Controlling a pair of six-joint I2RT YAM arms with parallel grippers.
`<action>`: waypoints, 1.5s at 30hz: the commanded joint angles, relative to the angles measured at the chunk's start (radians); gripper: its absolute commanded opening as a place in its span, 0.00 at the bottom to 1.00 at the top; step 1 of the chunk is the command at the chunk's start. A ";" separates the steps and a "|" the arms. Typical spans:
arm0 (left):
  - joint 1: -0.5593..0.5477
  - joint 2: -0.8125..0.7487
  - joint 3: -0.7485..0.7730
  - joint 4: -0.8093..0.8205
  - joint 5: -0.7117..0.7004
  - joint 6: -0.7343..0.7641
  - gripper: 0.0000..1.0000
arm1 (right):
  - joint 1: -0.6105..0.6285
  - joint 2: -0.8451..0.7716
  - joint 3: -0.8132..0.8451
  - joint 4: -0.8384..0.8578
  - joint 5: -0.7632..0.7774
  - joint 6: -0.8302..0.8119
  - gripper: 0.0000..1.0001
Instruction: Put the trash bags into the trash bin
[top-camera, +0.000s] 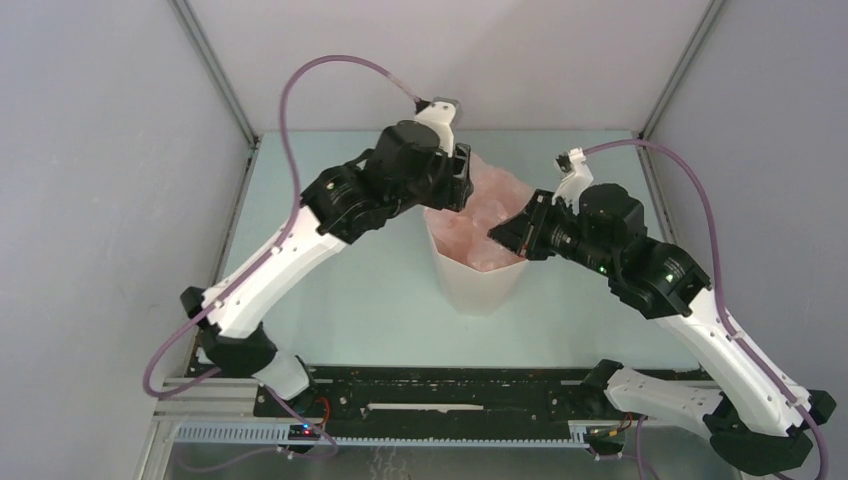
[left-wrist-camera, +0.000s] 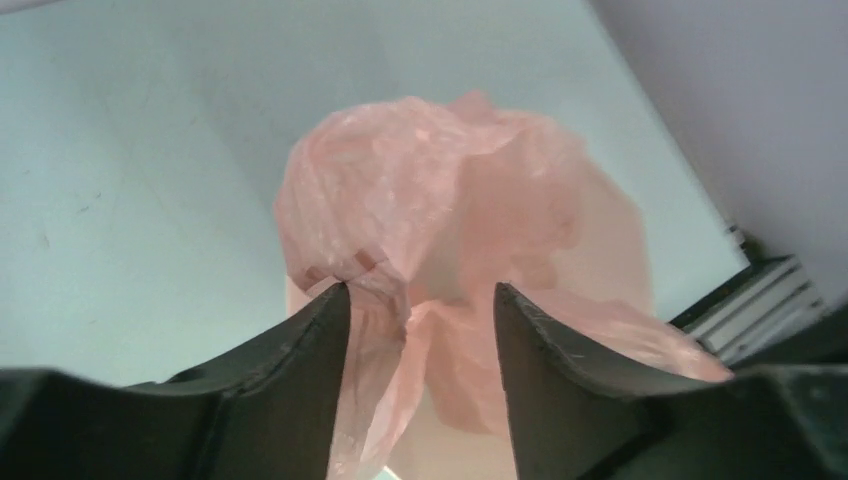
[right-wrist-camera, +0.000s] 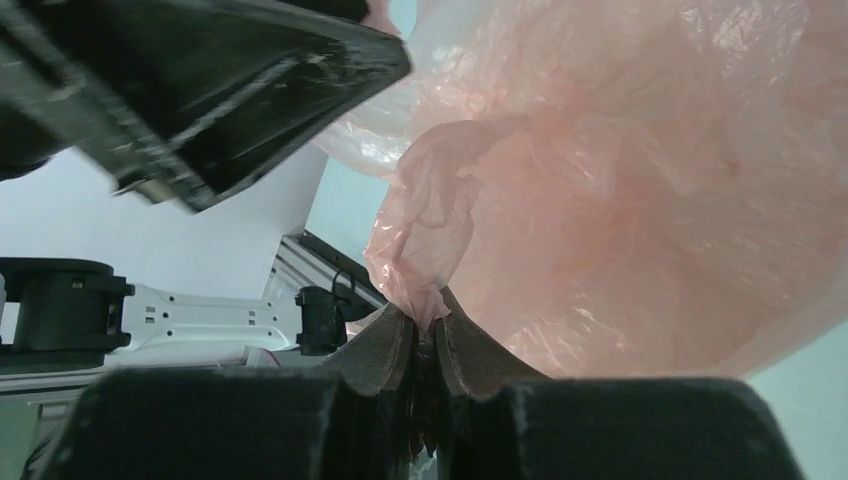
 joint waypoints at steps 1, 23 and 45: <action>0.036 0.031 0.129 -0.162 -0.027 0.005 0.48 | -0.032 -0.052 0.009 -0.060 0.022 -0.057 0.18; 0.485 -0.222 -0.337 -0.049 0.381 -0.181 0.11 | -0.143 -0.284 -0.066 -0.485 0.384 -0.221 0.29; 0.396 -0.546 -0.677 0.130 0.409 -0.779 1.00 | -0.097 -0.242 -0.066 -0.346 -0.039 0.373 0.86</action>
